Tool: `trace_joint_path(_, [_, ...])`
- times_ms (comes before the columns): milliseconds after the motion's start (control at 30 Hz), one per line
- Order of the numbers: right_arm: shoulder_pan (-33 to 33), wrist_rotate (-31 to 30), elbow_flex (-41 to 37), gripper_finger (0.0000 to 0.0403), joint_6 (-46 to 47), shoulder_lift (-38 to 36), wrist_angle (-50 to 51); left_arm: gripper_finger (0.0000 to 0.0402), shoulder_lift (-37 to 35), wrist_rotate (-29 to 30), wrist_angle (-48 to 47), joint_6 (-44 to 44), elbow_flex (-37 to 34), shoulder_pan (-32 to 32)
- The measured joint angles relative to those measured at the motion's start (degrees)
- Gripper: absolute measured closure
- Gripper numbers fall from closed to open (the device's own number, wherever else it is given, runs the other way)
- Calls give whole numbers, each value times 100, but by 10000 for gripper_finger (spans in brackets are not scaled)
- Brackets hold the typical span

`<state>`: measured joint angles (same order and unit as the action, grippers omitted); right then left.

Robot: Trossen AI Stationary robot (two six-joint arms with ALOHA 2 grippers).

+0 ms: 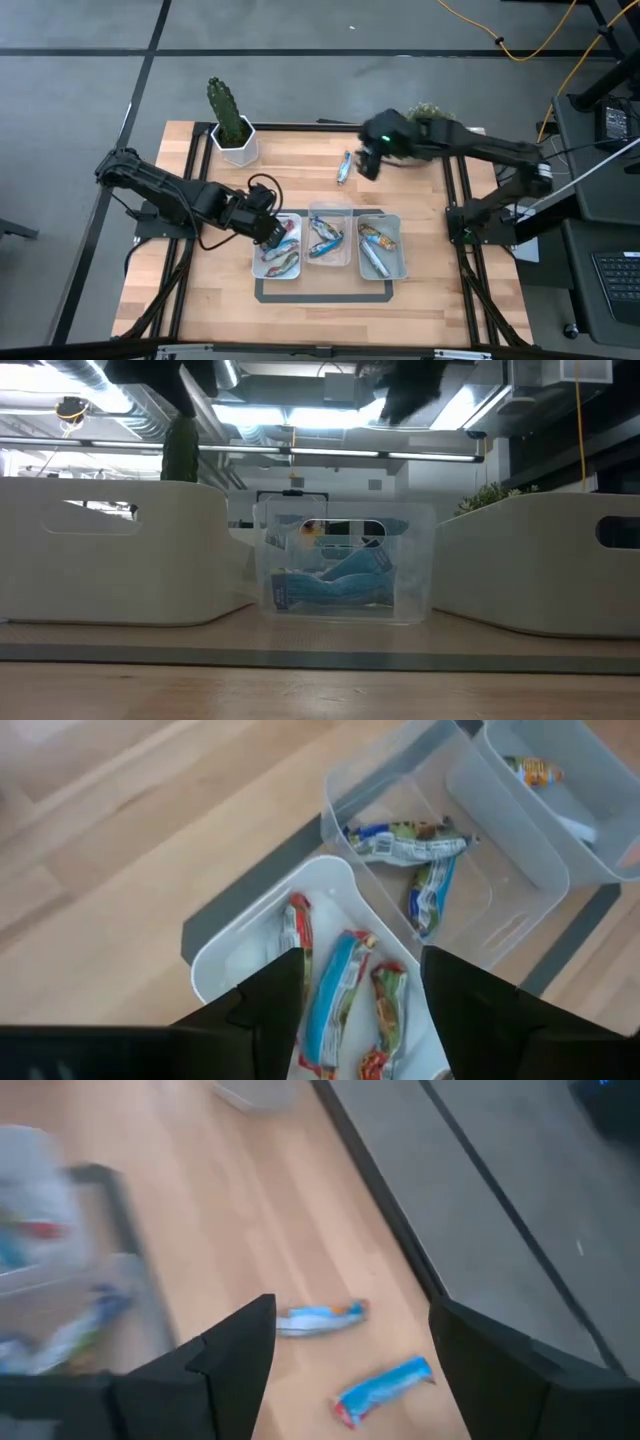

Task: Pick and place Granola Bars by type
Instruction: Put the red granola bar into the white bin

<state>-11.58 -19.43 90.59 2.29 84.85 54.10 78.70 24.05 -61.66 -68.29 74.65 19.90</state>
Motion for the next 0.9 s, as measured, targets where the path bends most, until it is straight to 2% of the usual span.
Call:
trace_joint_path(233, [-1195,-5,0,139,292,1256,-58,215,-9,50,-116,60,0,0])
trace_joint_path(433, [-1925,-43,0,130,555,2070,70,215,-9,53,-311,-41,0,0])
trace_joint_path(700, [-2391,316,0,77,970,2642,585,215,-9,174,-354,-42,0,0])
trace_joint_path(900, [-2427,871,0,73,970,2847,648,215,-9,386,-548,-39,0,-8])
